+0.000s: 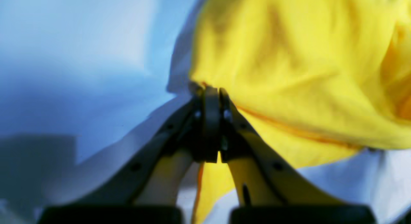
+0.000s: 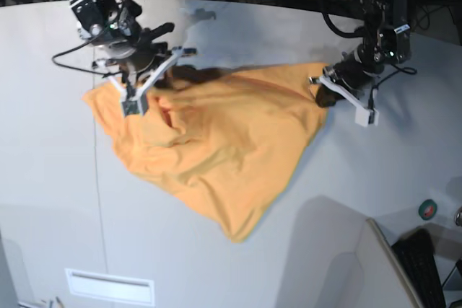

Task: Layout the t-shirt on the table in an organized manner, then fold the t-shirt properly
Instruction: 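Drag the shirt edge away from the robot with the right gripper, then lift the shirt with both grippers and swing it flat over the table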

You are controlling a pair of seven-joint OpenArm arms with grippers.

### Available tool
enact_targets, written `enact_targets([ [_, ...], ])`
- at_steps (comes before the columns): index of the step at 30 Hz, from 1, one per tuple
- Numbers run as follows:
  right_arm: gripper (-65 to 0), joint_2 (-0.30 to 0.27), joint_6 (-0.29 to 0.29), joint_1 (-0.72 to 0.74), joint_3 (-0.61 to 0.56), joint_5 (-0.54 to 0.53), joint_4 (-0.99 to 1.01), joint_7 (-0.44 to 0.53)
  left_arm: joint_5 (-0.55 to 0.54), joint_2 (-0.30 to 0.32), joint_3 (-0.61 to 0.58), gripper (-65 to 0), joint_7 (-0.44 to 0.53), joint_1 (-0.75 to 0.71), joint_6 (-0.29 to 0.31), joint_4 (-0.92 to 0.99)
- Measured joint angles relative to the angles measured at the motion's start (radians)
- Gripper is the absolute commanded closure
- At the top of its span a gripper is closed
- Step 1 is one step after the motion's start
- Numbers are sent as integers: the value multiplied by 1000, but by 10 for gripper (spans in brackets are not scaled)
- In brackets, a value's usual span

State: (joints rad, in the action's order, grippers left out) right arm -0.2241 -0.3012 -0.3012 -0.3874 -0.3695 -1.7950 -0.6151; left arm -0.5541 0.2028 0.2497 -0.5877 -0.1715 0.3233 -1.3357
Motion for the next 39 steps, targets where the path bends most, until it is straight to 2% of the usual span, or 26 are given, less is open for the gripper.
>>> enact_targets([
  [3, 0, 3, 3, 57, 71, -6, -92, -126, 0, 31, 5, 0, 14, 66, -41, -74],
  [7, 0, 3, 0, 175, 119, 6, -165, -238, -2, 23, 1, 0, 0, 137, -43, -135],
  [11, 0, 5, 5, 275, 145, -8, -182, -311, 2, 22, 6, 0, -145, 249, -48, -164],
  [14, 0, -2, 5, 321, 187, -5, -181, -309, -4, 29, 9, 0, -165, 340, -58, -187],
  [16, 0, -26, 6, 336, 203, -5, -180, -311, -8, 43, -3, 0, -167, 381, -118, -185],
  [17, 0, -44, 32, 342, 209, -5, -179, -313, -3, 50, -20, 0, -171, 404, -155, -177],
  [19, 0, -65, 86, 364, 232, -8, -156, -286, 3, 64, -73, 0, -171, 454, -182, -138],
  [20, 0, -71, 112, 377, 252, -15, -142, -270, 5, 65, -97, 0, -174, 480, -186, -121],
  [23, 0, -88, 132, 417, 327, -6, -115, -257, -6, 47, -142, 0, -173, 558, -179, -65],
  [26, 0, -145, 158, 472, 375, -9, -66, -258, -4, 45, -153, 0, -174, 634, -178, -5],
  [29, 0, -179, 232, 555, 404, -10, -11, -257, 2, 51, -148, 0, -174, 732, -185, 69],
  [33, 0, -218, 279, 697, 444, -16, 87, -261, -3, 47, -158, 0, -172, 892, -182, 167],
  [37, 0, -285, 277, 851, 476, -1, 159, -259, -3, 53, -266, 0, -109, 1033, -183, 231],
  [39, 0, -321, 276, 915, 476, -7, 171, -207, -7, 43, -299, 0, -72, 1082, -182, 240],
])
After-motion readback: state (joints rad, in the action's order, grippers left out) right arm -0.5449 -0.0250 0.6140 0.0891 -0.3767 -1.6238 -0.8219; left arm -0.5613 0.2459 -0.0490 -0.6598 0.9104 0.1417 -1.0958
